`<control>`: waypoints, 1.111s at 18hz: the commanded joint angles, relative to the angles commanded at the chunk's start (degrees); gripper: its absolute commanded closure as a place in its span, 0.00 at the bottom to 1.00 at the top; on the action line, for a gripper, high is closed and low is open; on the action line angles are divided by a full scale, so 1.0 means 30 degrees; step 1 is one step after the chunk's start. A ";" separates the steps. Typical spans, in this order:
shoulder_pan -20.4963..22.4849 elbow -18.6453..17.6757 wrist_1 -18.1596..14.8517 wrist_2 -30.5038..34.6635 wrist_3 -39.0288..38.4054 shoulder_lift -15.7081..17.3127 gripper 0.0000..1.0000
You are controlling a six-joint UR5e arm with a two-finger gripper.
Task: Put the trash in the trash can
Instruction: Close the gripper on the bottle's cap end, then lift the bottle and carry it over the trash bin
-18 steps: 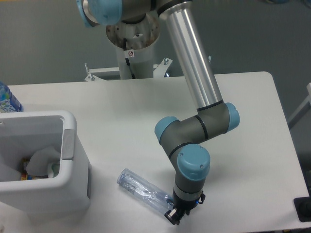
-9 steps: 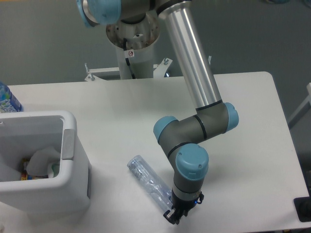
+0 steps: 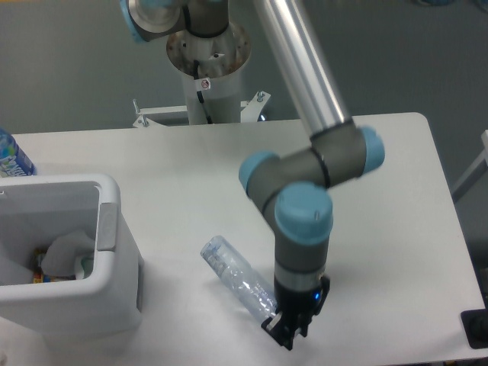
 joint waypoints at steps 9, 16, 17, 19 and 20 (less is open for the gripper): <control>-0.1461 0.1793 0.1139 0.0000 0.0410 0.2903 0.86; -0.4508 0.1910 0.1817 0.0000 0.1172 0.3196 0.86; -0.4888 0.1911 0.1817 0.0000 0.1230 0.3226 0.86; -0.5650 0.1852 0.1846 0.0000 0.1726 0.3285 0.86; -0.6088 0.1823 0.1846 0.0000 0.2048 0.3256 0.86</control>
